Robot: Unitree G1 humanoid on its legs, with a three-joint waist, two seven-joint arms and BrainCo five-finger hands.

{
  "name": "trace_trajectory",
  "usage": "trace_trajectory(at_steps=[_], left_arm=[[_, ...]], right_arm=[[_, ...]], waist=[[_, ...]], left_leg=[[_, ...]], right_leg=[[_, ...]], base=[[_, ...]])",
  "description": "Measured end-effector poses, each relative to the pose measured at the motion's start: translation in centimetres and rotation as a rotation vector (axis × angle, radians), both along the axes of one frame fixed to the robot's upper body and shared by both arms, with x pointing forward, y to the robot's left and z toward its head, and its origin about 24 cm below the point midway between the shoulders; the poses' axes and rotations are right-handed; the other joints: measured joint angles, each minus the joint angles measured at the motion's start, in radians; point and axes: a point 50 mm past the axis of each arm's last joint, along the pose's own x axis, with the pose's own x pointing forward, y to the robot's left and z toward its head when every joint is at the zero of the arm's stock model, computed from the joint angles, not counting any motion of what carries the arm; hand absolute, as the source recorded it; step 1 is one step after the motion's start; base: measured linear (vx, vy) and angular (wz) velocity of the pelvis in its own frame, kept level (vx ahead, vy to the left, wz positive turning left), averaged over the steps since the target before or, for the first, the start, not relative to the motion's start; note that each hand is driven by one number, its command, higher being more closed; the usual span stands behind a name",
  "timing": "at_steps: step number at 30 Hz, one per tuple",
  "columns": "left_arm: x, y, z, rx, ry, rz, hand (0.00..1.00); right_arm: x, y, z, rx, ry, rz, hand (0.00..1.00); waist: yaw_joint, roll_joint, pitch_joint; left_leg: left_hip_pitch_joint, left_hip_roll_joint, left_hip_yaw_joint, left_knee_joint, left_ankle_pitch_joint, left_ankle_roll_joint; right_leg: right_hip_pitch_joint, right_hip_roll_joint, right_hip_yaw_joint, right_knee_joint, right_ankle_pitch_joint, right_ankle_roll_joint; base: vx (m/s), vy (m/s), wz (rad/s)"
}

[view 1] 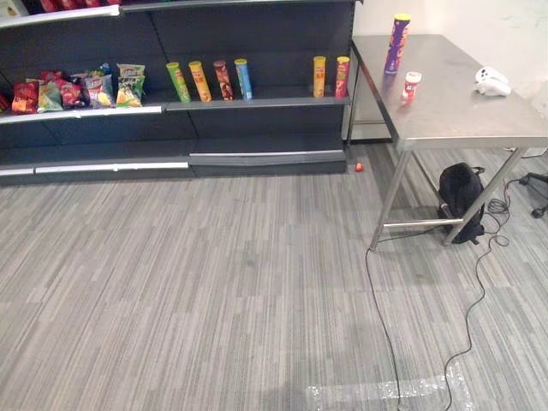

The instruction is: Put the gum and the chips on the shelf.

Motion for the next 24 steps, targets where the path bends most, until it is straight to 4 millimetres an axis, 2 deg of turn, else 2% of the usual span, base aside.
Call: trace_trajectory(at_steps=[24], left_arm=[[0.03, -0.01, 0.01, 0.012, 0.004, -0.023, 0.00]], right_arm=[[0.04, 0.01, 0.00, -0.007, 0.002, -0.003, 0.00]], waist=[[0.001, -0.011, 0.011]], left_leg=[[0.010, 0.000, -0.001, -0.003, -0.001, 0.000]], right_leg=[[0.014, 0.001, -0.015, -0.013, 0.001, -0.002]], base=[[-0.02, -0.006, 0.01]])
